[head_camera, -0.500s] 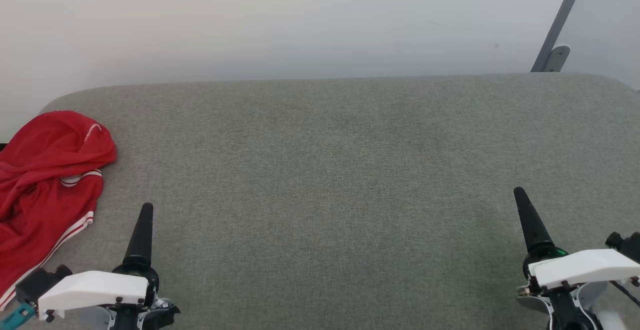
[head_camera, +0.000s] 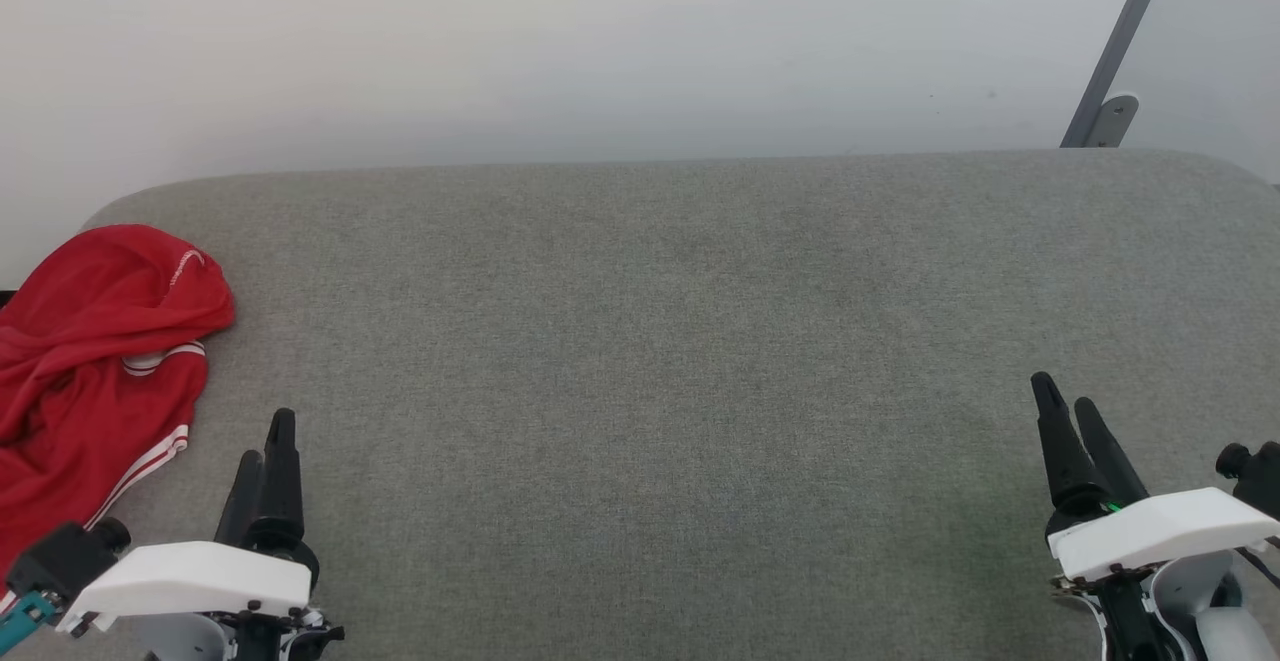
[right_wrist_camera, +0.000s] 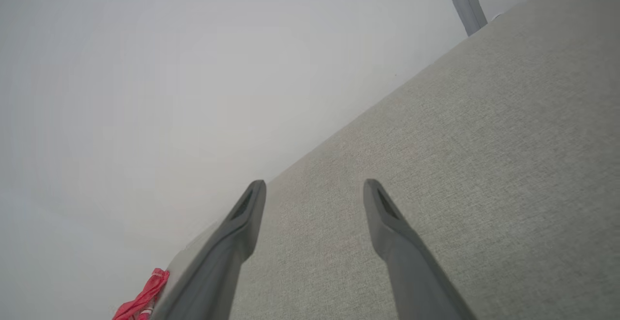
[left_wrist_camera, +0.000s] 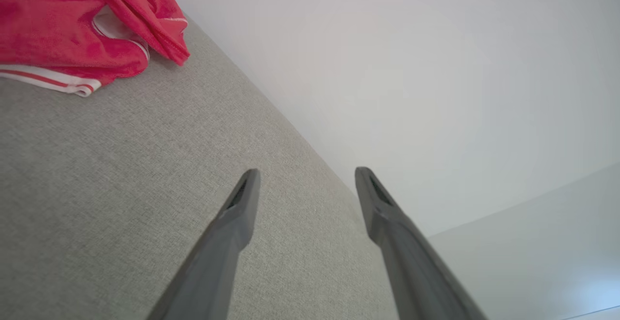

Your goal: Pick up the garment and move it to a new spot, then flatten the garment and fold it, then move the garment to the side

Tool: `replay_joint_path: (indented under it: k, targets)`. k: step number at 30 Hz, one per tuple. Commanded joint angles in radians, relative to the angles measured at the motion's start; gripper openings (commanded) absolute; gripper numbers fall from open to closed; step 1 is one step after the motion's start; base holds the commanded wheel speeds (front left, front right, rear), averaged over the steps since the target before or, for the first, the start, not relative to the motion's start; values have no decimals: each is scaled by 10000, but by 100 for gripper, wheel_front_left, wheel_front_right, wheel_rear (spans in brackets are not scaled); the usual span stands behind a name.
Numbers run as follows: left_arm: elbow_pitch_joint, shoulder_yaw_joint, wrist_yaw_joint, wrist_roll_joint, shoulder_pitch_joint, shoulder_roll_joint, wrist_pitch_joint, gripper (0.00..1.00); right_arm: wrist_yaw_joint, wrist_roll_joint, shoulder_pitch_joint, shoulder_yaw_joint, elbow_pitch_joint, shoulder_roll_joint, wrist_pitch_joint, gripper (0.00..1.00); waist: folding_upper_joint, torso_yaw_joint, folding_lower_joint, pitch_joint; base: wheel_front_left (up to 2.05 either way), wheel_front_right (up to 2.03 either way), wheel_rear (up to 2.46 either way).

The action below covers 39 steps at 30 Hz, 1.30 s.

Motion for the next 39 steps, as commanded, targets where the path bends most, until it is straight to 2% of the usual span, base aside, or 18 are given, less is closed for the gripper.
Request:
replay_joint_path:
  k: [1,19,39]
  targets:
    - [-210,-74,92,413,1,178,-123,100,18,-422,-299,-32,-192,-131,-119,100,0,2,0,-2,0,0,0]
    - [-504,-500,418,2360,236,765,-645,100,20,-2607,-354,-61,-294,-400,-550,100,0,-27,0,-16,0,0,0]
    - [-922,-698,260,4210,566,931,-1160,100,22,-4380,-423,192,-339,-695,-1056,100,0,-33,0,-40,0,0,0]
